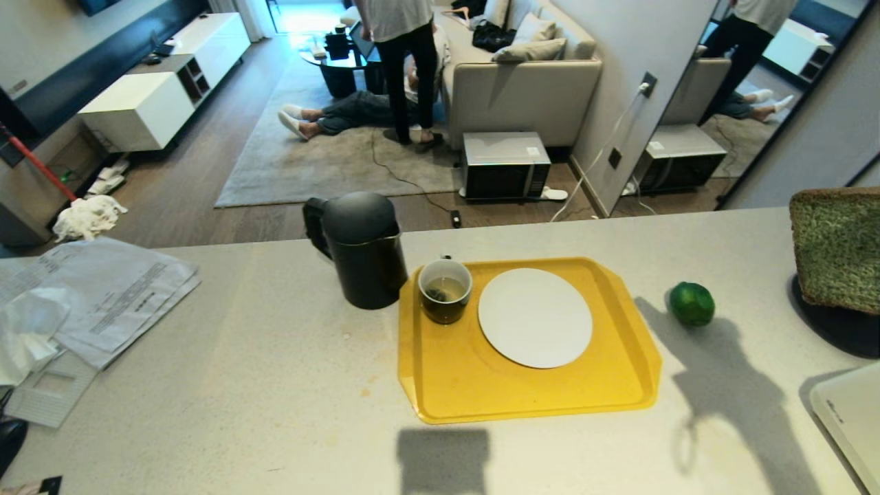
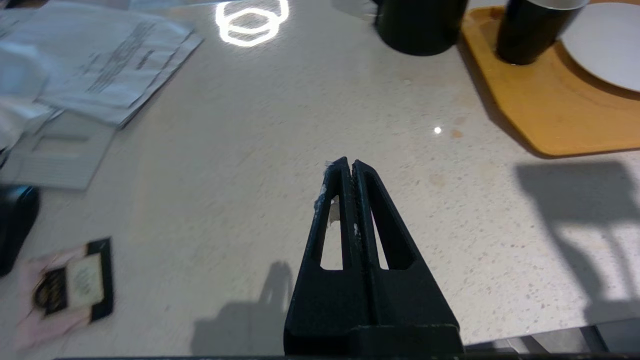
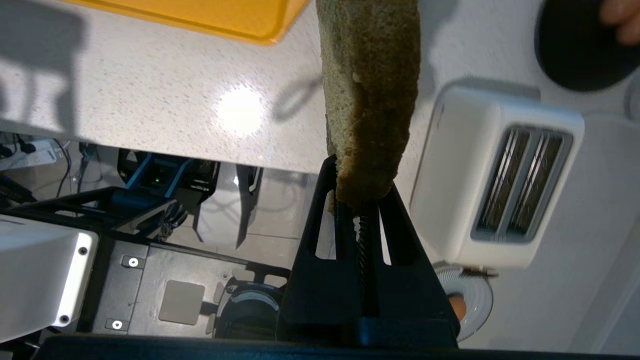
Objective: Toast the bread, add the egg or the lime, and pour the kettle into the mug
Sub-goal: Put the bread slices in the toaster
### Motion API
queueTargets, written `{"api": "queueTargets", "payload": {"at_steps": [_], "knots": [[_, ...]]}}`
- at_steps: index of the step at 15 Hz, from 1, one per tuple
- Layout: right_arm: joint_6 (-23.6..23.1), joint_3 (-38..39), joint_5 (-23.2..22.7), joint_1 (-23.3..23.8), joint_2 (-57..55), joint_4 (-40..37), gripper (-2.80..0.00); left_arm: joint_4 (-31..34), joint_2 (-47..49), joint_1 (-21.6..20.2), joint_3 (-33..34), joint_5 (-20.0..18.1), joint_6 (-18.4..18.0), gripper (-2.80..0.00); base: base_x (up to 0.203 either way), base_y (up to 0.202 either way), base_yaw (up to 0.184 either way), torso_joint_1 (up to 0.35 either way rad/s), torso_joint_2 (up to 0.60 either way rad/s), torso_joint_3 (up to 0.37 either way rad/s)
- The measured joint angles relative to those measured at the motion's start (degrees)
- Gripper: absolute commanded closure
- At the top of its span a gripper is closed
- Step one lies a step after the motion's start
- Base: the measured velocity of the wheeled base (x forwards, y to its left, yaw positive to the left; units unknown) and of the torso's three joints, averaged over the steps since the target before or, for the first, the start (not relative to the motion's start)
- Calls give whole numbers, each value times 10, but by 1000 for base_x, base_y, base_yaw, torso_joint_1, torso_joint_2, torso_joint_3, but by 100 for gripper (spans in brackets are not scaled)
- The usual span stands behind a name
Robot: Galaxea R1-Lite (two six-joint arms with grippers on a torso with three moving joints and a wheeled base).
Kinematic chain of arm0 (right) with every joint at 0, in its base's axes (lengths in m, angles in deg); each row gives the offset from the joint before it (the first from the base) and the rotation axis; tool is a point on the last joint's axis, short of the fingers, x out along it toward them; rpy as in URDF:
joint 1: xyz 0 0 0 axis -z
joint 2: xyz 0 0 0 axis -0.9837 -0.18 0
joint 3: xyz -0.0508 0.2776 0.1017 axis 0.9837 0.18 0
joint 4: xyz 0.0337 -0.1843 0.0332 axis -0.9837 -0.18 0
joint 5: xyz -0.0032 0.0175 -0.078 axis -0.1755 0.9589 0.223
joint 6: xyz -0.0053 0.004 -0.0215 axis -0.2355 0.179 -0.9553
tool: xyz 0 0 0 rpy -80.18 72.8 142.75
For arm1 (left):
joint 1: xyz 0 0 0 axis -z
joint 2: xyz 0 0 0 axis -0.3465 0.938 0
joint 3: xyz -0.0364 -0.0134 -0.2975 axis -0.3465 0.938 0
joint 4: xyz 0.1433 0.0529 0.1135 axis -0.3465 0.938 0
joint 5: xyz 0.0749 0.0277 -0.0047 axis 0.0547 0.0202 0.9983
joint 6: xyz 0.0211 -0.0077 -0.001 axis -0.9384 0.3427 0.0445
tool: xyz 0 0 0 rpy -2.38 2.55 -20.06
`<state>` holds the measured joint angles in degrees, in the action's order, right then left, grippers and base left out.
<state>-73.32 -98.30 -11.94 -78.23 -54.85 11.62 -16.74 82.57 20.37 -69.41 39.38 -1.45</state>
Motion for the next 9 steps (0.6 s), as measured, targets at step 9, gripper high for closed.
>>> {"api": "queueTargets", "payload": {"at_steps": [9], "knots": [[0, 2, 0, -1, 2, -1, 0, 0, 0, 0, 0, 0, 0, 0, 1, 10, -171, 3, 4, 2]]}}
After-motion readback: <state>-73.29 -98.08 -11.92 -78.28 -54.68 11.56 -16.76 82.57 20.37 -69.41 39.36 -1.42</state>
